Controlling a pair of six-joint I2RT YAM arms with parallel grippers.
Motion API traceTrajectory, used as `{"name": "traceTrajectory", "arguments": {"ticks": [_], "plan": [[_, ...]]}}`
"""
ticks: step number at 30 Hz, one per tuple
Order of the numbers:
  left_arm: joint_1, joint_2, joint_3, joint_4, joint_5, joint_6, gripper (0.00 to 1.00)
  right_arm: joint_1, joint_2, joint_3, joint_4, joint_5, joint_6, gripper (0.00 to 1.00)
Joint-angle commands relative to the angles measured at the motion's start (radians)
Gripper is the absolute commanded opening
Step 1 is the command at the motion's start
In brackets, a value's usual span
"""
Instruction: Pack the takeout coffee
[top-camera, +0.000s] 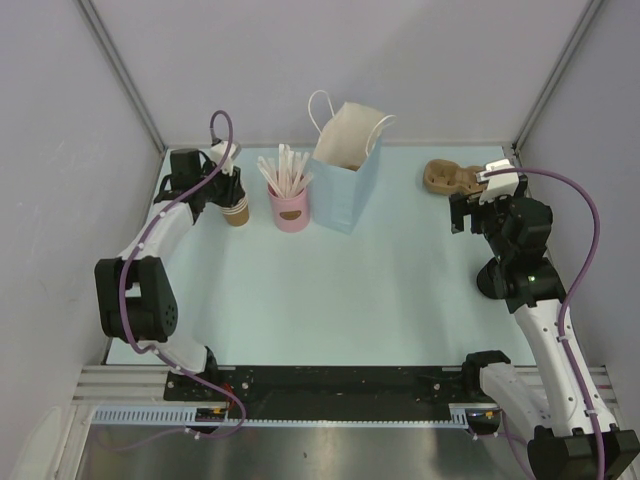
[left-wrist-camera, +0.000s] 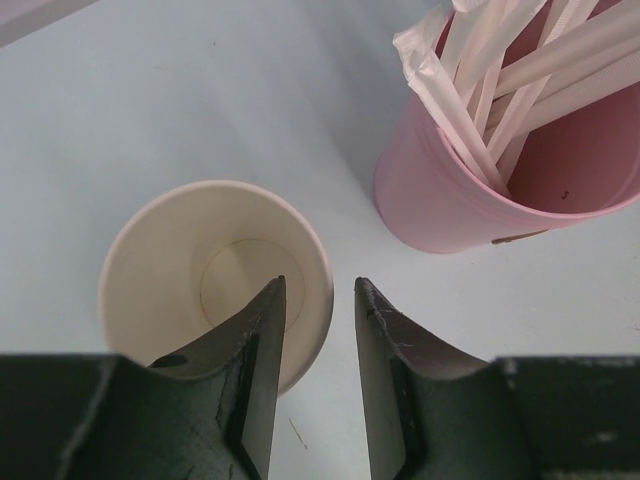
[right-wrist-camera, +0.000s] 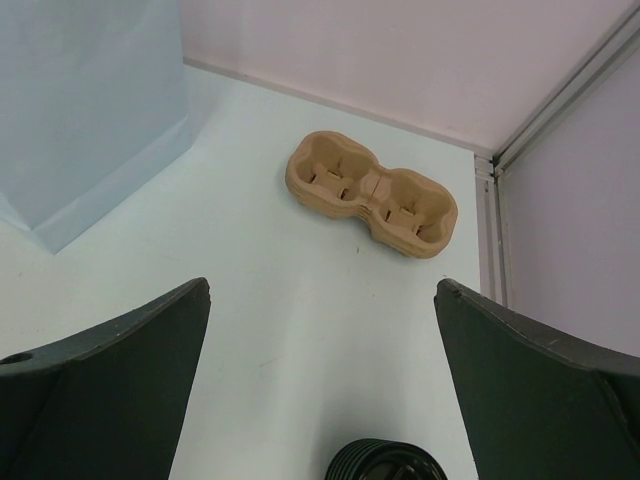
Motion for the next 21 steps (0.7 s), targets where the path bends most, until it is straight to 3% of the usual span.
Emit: {"name": "traceTrajectory", "arguments": {"ticks": [1,13,21], "plan": [[0.006,0.008,0.016,0.034,0.035,-0.009,0.38,-0.003,-0.006,0.005,0.016,-0.005,-0.009,1.0],[0.006,0.016,0.019,0.034,0.033,-0.012,0.3,-0.003,-0.006,0.005,0.015,-0.006,-0.009,1.0],[0.006,0.012,0.018,0.037,0.03,-0.013,0.18,-0.005,-0.006,0.005,0.015,-0.006,-0.009,1.0]]}}
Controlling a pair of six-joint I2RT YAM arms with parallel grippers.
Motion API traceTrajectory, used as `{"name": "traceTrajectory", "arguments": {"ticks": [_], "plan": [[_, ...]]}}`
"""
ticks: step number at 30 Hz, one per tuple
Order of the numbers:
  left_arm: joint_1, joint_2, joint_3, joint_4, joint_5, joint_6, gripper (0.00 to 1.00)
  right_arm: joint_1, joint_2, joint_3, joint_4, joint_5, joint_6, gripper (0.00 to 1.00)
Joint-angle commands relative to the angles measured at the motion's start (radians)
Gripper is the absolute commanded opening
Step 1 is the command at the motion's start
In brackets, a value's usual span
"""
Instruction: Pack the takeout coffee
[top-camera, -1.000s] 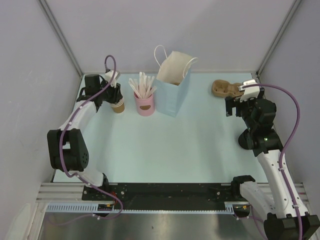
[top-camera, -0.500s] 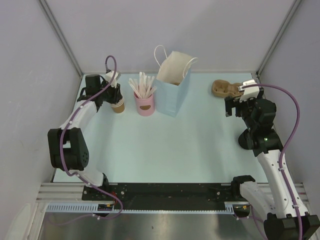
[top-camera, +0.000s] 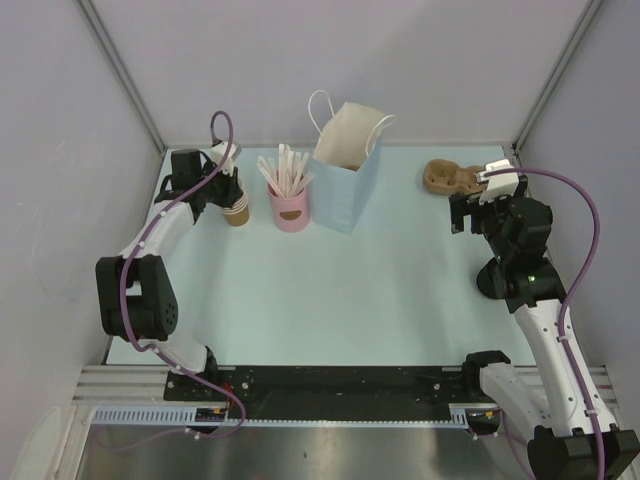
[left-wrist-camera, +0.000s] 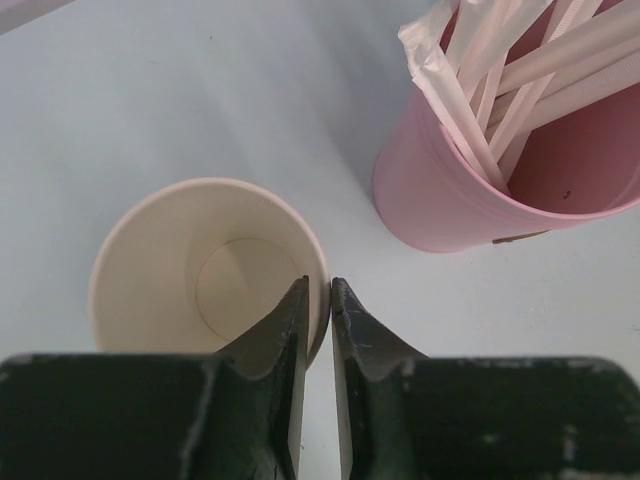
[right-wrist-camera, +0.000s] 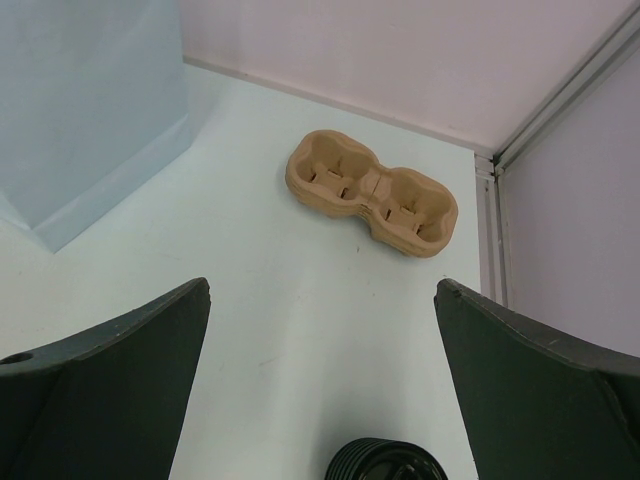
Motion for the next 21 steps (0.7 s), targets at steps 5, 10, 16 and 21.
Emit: {"name": "traceTrajectory", "arguments": {"ticks": [5,10,16,21], "plan": [[0.006,-0.008,0.018,0.039,0.028,-0.009,0.1,-0.006,-0.006,0.005,0.015,-0.008,-0.009,1.0],[0.006,-0.028,0.018,0.041,0.026,-0.013,0.02,-0.007,-0.008,0.005,0.015,-0.009,-0.009,1.0],[0.005,-0.039,0.022,0.033,0.023,-0.007,0.0,-0.011,-0.005,0.005,0.012,-0.012,-0.009,1.0],[0.006,-0.054,0.035,0.021,0.016,0.001,0.0,-0.016,-0.006,0.005,0.012,-0.014,-0.009,1.0]]}}
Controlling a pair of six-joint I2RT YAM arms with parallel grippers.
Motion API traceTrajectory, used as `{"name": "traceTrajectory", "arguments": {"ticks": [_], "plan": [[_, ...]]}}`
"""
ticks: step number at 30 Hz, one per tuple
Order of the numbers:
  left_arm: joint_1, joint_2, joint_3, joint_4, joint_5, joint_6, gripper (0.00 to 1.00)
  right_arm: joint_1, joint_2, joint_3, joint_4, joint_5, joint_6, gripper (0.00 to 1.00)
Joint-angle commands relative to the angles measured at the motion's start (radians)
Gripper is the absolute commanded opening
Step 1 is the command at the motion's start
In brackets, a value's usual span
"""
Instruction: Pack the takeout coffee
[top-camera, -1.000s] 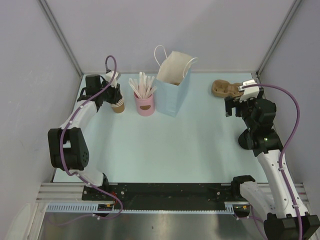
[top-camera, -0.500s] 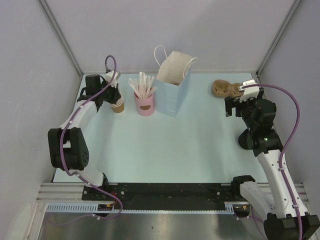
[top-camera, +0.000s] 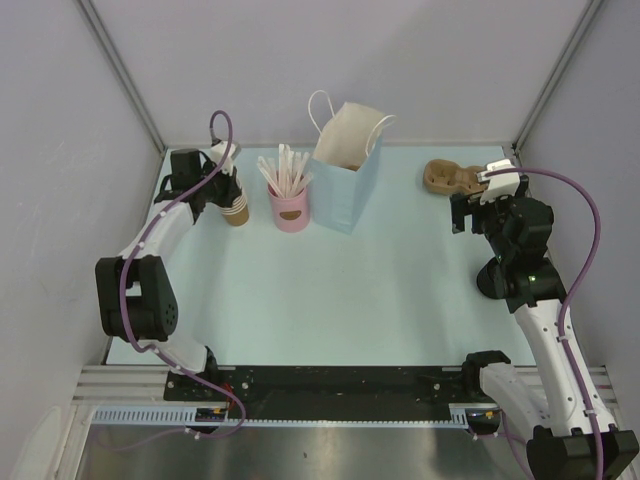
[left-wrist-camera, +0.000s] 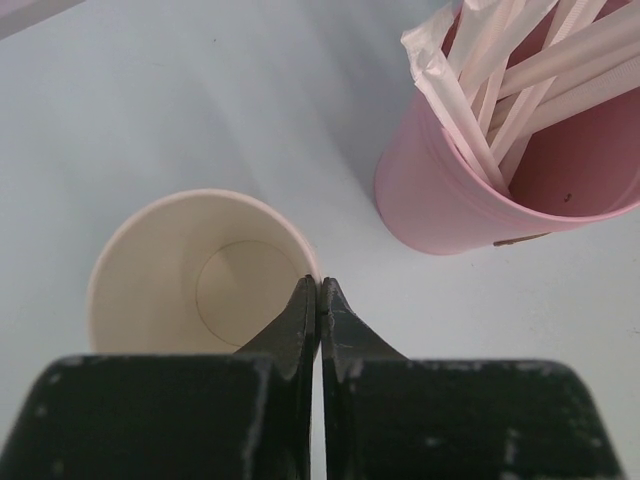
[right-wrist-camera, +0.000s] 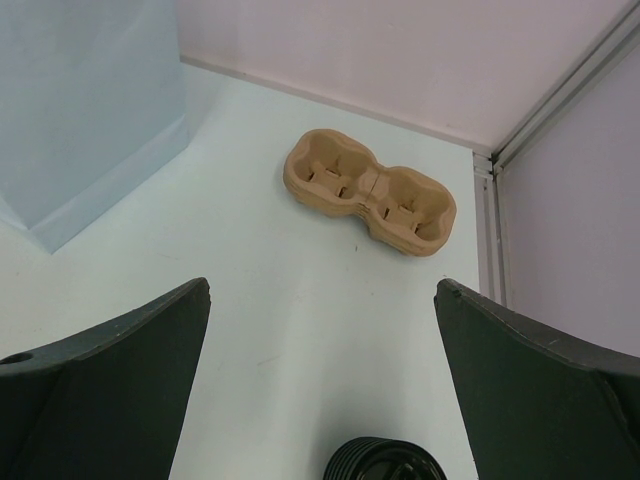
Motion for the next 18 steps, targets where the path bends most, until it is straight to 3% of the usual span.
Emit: {"name": "traceTrajectory", "arguments": {"ticks": [1,18], "plan": [[0.006,-0.058,0.036,0.014,0.017,0.009,0.0,-0.006,-0.006,0.005,0.014,-0.006,-0.008,1.0],[0.005,-0.118,0.087,-0.032,-0.001,0.016,0.0,-0.015,-0.014,0.005,0.01,-0.014,-0.007,1.0]]}}
